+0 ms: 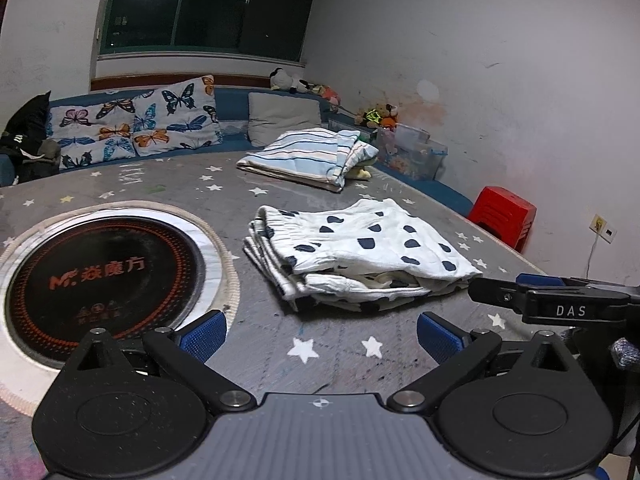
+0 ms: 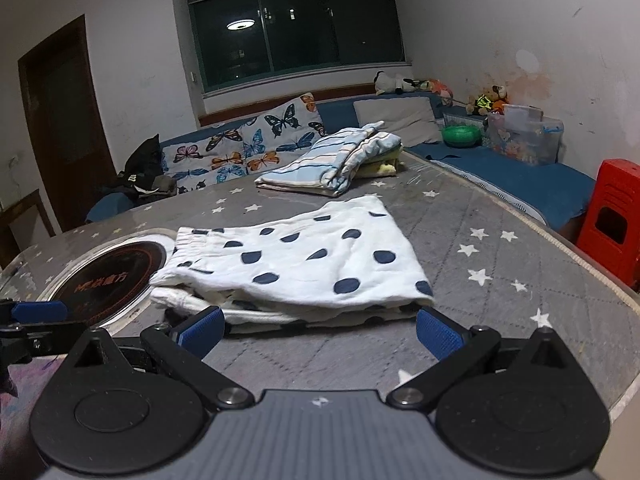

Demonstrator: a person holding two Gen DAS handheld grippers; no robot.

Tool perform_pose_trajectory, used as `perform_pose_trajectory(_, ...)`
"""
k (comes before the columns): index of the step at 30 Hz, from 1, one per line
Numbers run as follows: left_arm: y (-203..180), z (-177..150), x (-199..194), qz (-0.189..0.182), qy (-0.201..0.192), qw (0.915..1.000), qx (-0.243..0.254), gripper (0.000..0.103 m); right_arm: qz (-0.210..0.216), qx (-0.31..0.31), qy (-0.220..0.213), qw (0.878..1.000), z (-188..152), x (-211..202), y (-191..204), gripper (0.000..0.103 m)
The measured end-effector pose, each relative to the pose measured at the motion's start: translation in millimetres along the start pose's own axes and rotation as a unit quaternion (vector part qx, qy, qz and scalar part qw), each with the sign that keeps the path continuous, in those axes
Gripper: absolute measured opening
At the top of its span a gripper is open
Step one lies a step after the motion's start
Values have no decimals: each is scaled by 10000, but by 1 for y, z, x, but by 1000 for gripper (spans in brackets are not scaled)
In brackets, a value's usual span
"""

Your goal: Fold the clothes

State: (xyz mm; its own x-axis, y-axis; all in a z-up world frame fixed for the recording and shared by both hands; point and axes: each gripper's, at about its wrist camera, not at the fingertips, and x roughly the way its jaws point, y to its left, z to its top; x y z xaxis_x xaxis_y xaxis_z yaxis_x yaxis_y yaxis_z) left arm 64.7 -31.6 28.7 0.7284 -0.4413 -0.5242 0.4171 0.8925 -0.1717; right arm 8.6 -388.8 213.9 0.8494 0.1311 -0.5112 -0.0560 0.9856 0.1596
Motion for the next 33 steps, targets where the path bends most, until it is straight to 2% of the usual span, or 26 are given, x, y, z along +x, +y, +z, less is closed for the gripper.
perform_pose_trajectory(6, 4, -4, -8, 118, -36, 9999, 3, 103, -16, -87, 43, 10000, -7, -4, 8, 103)
perform_pose_trajectory(33, -6, -16, -23, 150, -14, 9999, 16, 103, 93, -60, 63, 9999, -19, -15, 24, 103)
